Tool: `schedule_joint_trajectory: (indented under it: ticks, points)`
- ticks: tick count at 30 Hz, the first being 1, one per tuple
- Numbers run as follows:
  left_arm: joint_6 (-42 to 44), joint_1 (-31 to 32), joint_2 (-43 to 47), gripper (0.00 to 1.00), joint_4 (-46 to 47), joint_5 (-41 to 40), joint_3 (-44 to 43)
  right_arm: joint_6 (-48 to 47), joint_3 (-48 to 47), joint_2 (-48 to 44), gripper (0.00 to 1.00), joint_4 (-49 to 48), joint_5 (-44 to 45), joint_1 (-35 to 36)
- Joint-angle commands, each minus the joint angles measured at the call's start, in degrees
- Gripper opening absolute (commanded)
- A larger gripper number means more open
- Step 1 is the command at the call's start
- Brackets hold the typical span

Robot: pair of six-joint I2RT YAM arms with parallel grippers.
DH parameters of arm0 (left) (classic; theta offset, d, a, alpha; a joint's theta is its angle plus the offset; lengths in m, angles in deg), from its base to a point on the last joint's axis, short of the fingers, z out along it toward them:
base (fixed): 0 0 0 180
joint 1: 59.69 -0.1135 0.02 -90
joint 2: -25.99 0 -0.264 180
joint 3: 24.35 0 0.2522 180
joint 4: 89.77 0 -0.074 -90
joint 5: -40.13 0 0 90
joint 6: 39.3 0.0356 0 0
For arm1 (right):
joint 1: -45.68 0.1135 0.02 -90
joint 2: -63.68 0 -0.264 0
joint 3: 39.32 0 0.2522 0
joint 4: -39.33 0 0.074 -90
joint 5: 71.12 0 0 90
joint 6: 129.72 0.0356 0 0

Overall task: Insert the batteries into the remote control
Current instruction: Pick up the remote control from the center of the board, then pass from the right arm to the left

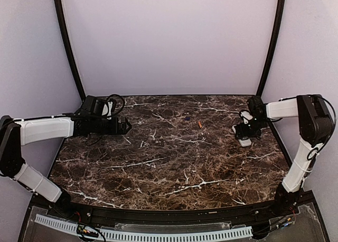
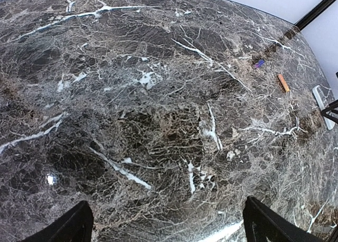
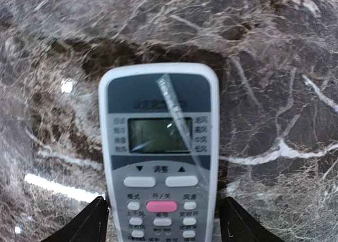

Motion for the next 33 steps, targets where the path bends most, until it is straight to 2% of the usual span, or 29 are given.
schedule_joint_trajectory:
  ticks: [1, 4, 6, 11, 17, 19, 20, 23, 28, 33]
  points:
    - [0.5, 0.4, -0.1, 1.0, -1.4, 0.0, -1.3, -0.7, -1.8, 2.4, 0.67, 1.9, 1.6, 0.7]
    - [0.5, 0.4, -0.2, 1.0, -1.3, 0.0, -1.6, -0.9, -2.3, 3.3, 0.58, 2.2, 1.6, 1.4]
    - [0.3, 0.4, -0.3, 1.0, -1.3, -0.4, -1.6, -0.9, -2.4, 3.6, 0.55, 2.3, 0.5, 2.0]
    - [0.0, 0.4, 0.6, 1.0, -1.1, -1.5, -1.4, -1.2, -3.2, 2.2, 0.44, 1.8, -6.5, 2.9]
    - [-2.5, 0.4, 4.1, 1.0, 1.3, -4.5, 0.5, -1.2, -5.7, -1.8, 0.41, 1.0, -14.1, 6.0]
    - [-6.5, 0.3, 6.7, 1.0, 4.8, -5.9, 3.1, -1.2, -6.8, -3.6, 0.4, 0.3, -17.8, 7.6]
    - [-7.6, 0.3, 9.1, 1.0, 9.5, -5.7, 6.1, -1.2, -7.3, -4.4, 0.4, -0.3, -19.8, 8.5]
    - [-9.7, 0.2, 13.7, 1.0, 24.3, 1.1, 12.3, -0.3, -8.1, -7.6, 0.4, -4.1, -27.1, 10.5]
    - [-4.7, 0.7, 13.4, 1.0, 22.4, 10.2, 8.9, 5.8, -6.9, -12.4, 0.38, -14.5, -40.9, 12.2]
    - [-4.5, 1.3, 14.7, 1.0, 31.0, 19.0, 10.9, 14.1, -4.8, -15.7, 0.38, -28.8, -52.3, 13.3]
